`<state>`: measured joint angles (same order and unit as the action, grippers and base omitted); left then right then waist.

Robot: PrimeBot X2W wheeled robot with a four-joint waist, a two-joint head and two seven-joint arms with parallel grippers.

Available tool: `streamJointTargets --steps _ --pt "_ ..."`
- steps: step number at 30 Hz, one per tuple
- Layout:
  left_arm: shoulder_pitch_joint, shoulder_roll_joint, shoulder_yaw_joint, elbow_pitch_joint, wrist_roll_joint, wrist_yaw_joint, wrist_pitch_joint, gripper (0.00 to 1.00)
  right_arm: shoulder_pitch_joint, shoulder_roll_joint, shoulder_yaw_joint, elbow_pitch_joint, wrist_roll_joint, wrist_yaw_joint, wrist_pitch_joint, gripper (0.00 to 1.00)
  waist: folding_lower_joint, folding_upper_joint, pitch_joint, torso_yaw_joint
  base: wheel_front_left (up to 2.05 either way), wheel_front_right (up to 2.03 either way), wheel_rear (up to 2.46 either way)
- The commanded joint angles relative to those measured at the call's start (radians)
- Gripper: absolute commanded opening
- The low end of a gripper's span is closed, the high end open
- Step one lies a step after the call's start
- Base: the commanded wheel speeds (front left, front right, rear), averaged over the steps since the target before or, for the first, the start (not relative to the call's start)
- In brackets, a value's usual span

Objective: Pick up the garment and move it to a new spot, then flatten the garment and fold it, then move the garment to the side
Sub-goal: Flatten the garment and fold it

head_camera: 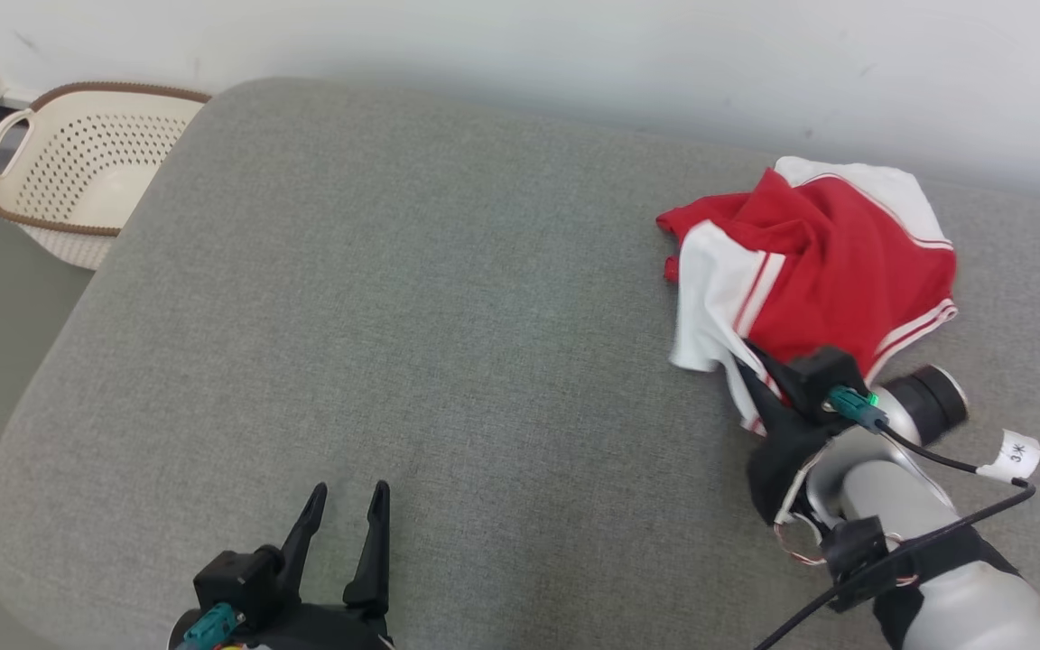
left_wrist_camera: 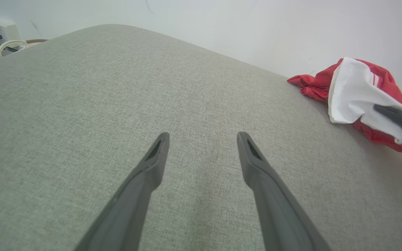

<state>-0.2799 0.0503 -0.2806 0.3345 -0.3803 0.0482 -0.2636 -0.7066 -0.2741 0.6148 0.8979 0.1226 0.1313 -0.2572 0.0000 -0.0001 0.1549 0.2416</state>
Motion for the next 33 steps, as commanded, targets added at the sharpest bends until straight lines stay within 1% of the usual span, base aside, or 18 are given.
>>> streamJointTargets --steps 1,4,7,8,9,14,15,16,18,19,22,23,24,25,26,29,33 --pt "0.026 0.001 0.006 0.003 0.007 -0.001 -0.001 1.00 -0.003 0.016 0.012 -0.049 0.003 -0.001 -0.008 0.00 0.0000 0.0001 -0.015 -0.014 0.00 0.00 0.00" --pt "0.033 0.001 0.013 0.003 0.016 -0.007 -0.001 1.00 0.025 0.005 0.056 -0.196 0.003 -0.001 -0.009 0.00 0.0000 0.0001 -0.032 -0.033 0.00 0.00 0.00" --pt "0.043 0.001 0.021 0.005 0.025 -0.010 -0.001 1.00 0.061 -0.030 0.167 -0.342 0.043 -0.001 -0.008 0.00 0.0000 0.0001 -0.057 -0.055 0.00 0.00 0.00" --pt "0.044 0.001 0.028 0.005 0.032 -0.012 -0.001 1.00 0.074 -0.070 0.256 -0.412 0.094 -0.001 -0.009 0.00 0.0000 0.0001 -0.072 -0.072 0.00 0.00 0.00" --pt "0.044 0.001 0.030 0.006 0.037 -0.014 -0.001 1.00 0.086 -0.090 0.310 -0.436 0.134 -0.001 -0.009 0.00 0.0000 0.0001 -0.079 -0.081 0.00 0.00 0.00" --pt "0.060 0.001 0.039 0.013 0.042 -0.021 -0.001 1.00 0.082 -0.202 0.582 -0.507 0.345 -0.001 -0.009 0.00 0.0000 0.0001 -0.103 -0.125 0.00 0.00 0.00" --pt "0.060 0.001 0.039 0.013 0.042 -0.021 -0.001 1.00 0.082 -0.202 0.582 -0.507 0.345 -0.001 -0.009 0.00 0.0000 0.0001 -0.103 -0.125 0.00 0.00 0.00" --pt "0.063 0.001 0.037 0.014 0.044 -0.024 -0.001 1.00 0.080 -0.224 0.619 -0.521 0.389 -0.001 -0.009 0.00 0.0000 0.0001 -0.106 -0.133 0.00 0.00 0.00" --pt "0.064 0.001 0.042 0.018 0.048 -0.027 -0.001 1.00 0.083 -0.263 0.657 -0.550 0.454 -0.001 0.007 0.00 0.0000 0.0001 -0.110 -0.152 0.00 0.00 0.00" --pt "0.061 0.001 0.044 0.021 0.050 -0.029 -0.001 1.00 0.096 -0.278 0.665 -0.567 0.484 -0.001 0.028 0.00 0.0000 0.0001 -0.112 -0.162 0.00 0.00 0.00" --pt "0.051 0.001 0.051 0.030 0.057 -0.030 -0.001 1.00 0.156 -0.322 0.670 -0.630 0.514 -0.001 0.108 0.00 0.0000 0.0001 -0.112 -0.190 0.00 0.00 0.00" --pt "0.046 0.001 0.052 0.033 0.060 -0.032 -0.001 1.00 0.153 -0.344 0.666 -0.639 0.533 -0.001 0.120 0.11 0.0000 0.0001 -0.112 -0.200 0.00 0.00 0.00" --pt "0.039 0.001 0.057 0.035 0.063 -0.033 -0.001 1.00 0.148 -0.358 0.663 -0.645 0.553 -0.001 0.123 0.45 0.0000 0.0001 -0.110 -0.213 0.00 0.00 0.00" --pt "0.029 0.001 0.061 0.035 0.068 -0.034 -0.001 1.00 0.138 -0.364 0.664 -0.650 0.573 -0.001 0.104 1.00 0.0000 0.0001 -0.105 -0.226 0.00 0.00 0.00" --pt "0.018 0.001 0.063 0.037 0.074 -0.038 -0.001 1.00 0.128 -0.370 0.666 -0.648 0.599 -0.001 0.080 1.00 0.0000 0.0001 -0.100 -0.239 0.00 0.00 0.00" --pt "-0.018 0.001 0.073 0.044 0.097 -0.042 -0.001 1.00 0.098 -0.376 0.658 -0.628 0.629 -0.001 0.022 1.00 0.0000 0.0001 -0.079 -0.279 0.00 0.00 0.00" --pt "-0.098 0.001 0.079 0.064 0.126 -0.055 -0.001 1.00 0.086 -0.344 0.588 -0.595 0.622 -0.001 -0.006 1.00 0.0000 0.0001 -0.042 -0.326 0.00 0.00 0.00"
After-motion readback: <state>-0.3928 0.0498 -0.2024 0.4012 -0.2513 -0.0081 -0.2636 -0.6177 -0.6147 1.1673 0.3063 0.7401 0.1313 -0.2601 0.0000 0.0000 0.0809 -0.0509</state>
